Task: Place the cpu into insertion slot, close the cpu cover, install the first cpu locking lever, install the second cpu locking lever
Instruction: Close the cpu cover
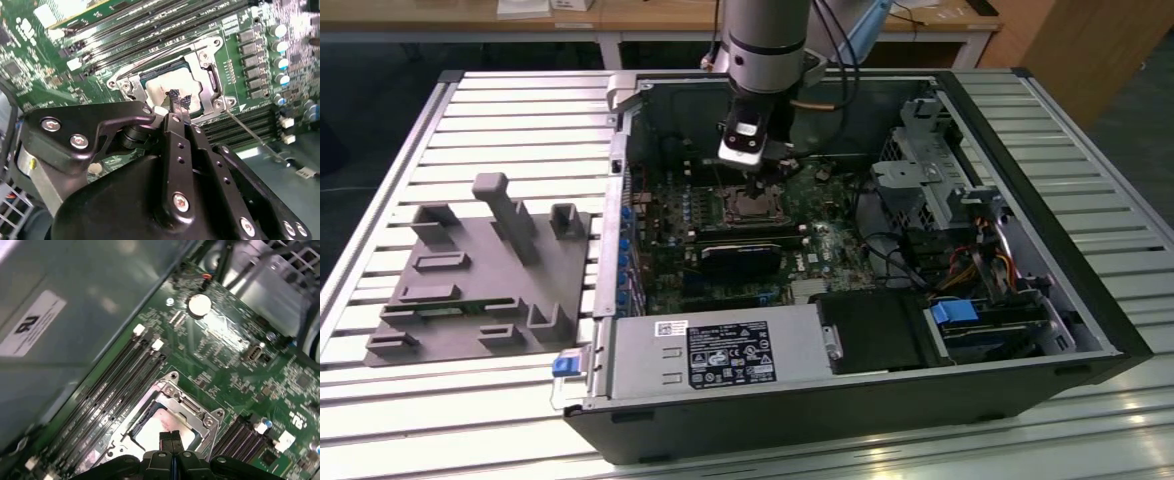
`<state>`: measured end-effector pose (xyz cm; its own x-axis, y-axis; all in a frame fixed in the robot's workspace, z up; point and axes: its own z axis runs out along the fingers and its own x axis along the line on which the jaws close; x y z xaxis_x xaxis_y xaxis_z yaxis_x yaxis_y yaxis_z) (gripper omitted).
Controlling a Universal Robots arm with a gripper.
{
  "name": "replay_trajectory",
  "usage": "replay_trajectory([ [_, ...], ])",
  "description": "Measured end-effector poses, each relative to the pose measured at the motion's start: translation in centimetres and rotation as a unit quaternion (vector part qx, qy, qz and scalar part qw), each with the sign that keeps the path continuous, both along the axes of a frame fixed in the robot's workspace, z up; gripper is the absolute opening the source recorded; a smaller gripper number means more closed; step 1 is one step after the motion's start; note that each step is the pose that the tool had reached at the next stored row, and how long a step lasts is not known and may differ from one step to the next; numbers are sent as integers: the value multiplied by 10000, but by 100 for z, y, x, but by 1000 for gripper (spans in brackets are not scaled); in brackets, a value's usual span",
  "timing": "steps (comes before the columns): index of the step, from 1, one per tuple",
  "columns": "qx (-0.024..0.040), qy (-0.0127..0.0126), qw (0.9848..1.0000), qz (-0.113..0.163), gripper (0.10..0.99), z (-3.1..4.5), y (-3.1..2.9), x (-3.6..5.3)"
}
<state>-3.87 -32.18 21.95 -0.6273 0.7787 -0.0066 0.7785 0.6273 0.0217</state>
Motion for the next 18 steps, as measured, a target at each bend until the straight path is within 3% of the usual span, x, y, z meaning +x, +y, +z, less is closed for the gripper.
replay_trajectory([
  [4,0,0,9993,367,102,-2,0,0],
  [9,0,0,9967,816,102,-3,0,0],
  [14,0,0,9919,1272,102,-4,0,0],
  [18,0,0,9866,1630,102,-5,0,0],
])
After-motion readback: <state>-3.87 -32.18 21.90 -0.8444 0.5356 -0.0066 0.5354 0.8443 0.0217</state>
